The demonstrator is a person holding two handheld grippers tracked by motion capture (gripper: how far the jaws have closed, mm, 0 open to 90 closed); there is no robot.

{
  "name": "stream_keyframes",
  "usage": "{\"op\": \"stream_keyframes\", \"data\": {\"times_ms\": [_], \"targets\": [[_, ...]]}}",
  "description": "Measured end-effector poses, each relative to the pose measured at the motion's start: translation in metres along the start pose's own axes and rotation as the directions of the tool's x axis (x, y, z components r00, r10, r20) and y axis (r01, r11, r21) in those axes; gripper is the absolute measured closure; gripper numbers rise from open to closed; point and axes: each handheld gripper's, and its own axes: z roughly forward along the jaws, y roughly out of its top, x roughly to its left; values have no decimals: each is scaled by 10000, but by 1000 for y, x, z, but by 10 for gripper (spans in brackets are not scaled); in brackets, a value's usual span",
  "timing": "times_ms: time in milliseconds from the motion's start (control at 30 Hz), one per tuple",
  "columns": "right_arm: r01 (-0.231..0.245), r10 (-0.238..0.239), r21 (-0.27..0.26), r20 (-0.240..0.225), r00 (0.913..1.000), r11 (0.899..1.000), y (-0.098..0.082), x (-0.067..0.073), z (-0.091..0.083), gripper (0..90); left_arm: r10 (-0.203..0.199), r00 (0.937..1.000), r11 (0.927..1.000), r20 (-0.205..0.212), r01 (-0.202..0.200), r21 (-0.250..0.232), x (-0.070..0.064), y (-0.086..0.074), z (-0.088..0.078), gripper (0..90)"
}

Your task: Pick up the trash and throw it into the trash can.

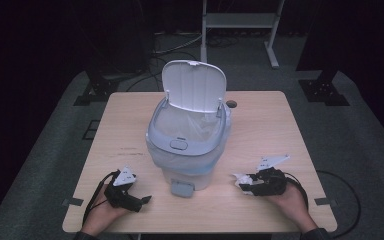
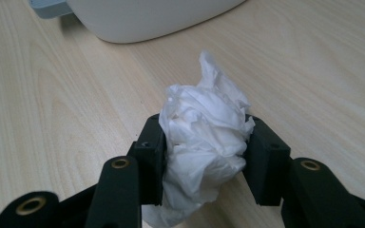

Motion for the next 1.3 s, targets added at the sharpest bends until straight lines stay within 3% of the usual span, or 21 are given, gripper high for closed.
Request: {"op": "stream_keyframes", "data": {"times_ms": [600, 1300], "targets": [[54, -67, -382, -330, 9994, 9993, 4, -1, -14, 549, 74, 9999, 10000, 113, -74, -13, -1, 0, 0, 4], [182, -265, -1350, -597, 9979, 9907, 21, 0, -40, 548, 66, 9999, 10000, 109, -66, -14, -1, 0, 0, 4]]}}
